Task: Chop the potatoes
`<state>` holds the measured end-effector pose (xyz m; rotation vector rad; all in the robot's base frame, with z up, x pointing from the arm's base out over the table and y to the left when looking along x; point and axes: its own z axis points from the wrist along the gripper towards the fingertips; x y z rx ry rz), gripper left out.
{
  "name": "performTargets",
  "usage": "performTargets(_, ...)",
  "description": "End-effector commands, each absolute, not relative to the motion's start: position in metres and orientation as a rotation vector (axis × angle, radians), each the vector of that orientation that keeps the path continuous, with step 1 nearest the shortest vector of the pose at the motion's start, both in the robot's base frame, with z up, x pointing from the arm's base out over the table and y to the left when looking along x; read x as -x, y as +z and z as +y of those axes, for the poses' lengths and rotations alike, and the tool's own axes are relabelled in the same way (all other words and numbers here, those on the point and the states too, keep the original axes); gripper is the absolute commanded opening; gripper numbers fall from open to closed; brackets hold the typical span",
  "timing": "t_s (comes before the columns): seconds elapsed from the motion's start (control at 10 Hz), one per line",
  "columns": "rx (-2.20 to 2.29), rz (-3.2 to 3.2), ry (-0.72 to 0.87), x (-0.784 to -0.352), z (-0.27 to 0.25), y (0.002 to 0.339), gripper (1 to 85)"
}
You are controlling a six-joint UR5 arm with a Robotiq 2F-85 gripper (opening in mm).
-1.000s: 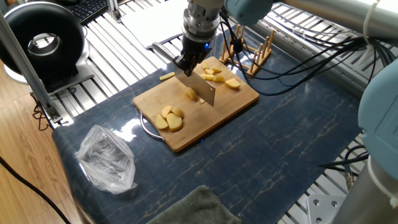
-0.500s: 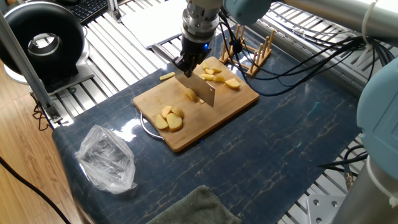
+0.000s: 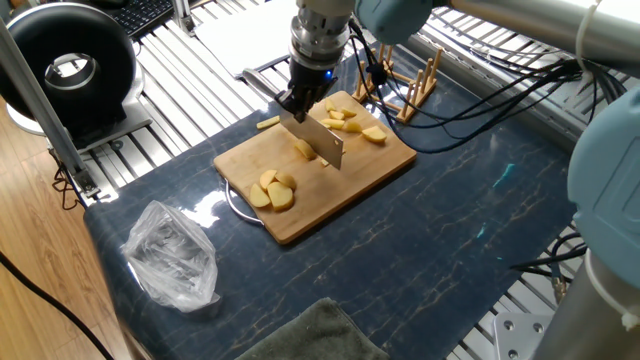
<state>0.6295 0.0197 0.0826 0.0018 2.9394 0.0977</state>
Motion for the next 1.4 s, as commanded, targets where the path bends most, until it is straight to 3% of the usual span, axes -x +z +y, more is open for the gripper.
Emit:
performTargets(0.0,-0.033,2.914,0.094,-0.650,0.029,0.091,1.0)
performTargets(0.7,-0.059,2.861,0.103,-0.669,0.036,0.084,1.0)
performTargets(1.3,-0.050,2.834,0.133,-0.660,0.035,0.064,1.0)
